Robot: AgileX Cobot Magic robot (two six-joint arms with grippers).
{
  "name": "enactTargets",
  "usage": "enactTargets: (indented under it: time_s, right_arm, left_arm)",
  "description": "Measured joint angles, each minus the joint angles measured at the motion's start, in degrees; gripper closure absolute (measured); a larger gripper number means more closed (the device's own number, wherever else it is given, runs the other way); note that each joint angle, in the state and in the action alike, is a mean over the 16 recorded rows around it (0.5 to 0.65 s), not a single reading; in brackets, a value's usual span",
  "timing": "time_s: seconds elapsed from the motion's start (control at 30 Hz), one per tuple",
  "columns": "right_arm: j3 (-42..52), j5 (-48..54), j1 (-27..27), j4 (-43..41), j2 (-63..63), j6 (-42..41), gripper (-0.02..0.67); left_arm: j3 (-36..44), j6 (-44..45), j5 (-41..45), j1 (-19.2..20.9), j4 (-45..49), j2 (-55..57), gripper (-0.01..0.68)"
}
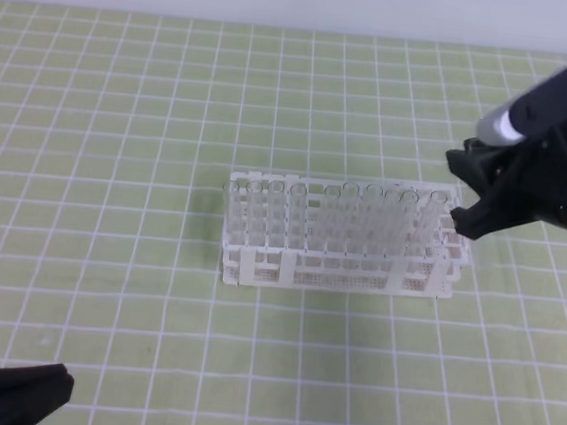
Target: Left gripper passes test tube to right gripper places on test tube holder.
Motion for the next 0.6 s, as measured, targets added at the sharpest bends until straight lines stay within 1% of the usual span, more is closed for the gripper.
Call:
enactTargets:
  time_s: [0.13,0.27,0.4,0.6]
  right_arm:
    - [-0.1,-4.9,1.1,-5.0,-0.4,8.6,0.545]
    - [0.0,-10.2,1.9,-12.5,-1.5,20.4,0.545]
    - [0.6,-16.8,3.0,-23.1,-2.7,35.7,0.545]
    - [3.6,-28.4,4.9,-42.1,-3.8,59.9,0.545]
  left_arm:
    - [0.0,0.0,0.0,0.0,0.0,0.0,0.675]
    - [0.0,0.0,-0.1,0.0,0.0,0.0,0.675]
    - [0.0,0.0,-0.1,0.0,0.1,0.0,0.675]
    - [0.1,0.0,-0.3,0.0,0.2,0.1,0.675]
